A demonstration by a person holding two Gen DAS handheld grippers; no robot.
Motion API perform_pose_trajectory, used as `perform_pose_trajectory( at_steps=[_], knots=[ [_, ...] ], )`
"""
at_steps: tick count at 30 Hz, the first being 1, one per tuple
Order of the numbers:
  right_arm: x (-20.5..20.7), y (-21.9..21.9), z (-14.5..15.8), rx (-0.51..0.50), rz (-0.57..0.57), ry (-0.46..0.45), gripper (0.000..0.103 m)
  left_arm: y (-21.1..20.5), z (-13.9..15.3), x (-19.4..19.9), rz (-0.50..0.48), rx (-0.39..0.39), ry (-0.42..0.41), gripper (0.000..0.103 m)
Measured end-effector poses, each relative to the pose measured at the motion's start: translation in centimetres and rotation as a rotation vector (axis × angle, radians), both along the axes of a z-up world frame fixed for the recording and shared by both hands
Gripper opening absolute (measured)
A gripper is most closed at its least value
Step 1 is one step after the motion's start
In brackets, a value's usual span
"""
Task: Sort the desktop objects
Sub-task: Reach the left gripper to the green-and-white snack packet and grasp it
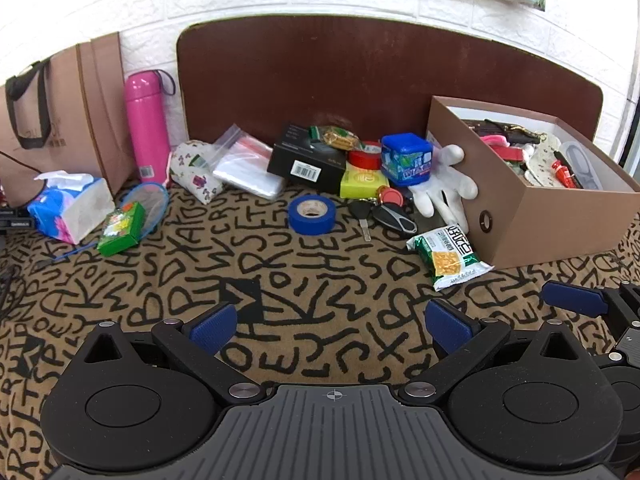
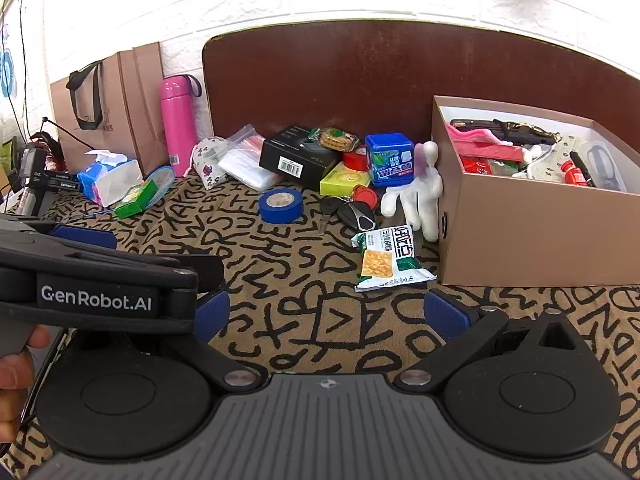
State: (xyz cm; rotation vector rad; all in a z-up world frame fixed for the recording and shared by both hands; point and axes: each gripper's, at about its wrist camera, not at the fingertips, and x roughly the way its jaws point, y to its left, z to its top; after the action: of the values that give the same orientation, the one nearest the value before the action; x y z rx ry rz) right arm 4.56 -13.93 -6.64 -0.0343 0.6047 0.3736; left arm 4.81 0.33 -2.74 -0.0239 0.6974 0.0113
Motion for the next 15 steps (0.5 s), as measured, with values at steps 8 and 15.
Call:
perform_pose_trajectory(
  at_steps=[8, 15],
  knots=[
    [1.7, 0.3, -1.1, -0.016, 0.003, 0.019, 0.103, 0.0, -1.1, 1.9, -0.003, -0.004, 0.033, 0.103],
    [3.6, -0.2, -2.6, 0.013, -0.029, 0.065, 0.103, 0.0, -2.3, 4.2, -0.034, -0.038, 0.058, 0.103]
  ],
)
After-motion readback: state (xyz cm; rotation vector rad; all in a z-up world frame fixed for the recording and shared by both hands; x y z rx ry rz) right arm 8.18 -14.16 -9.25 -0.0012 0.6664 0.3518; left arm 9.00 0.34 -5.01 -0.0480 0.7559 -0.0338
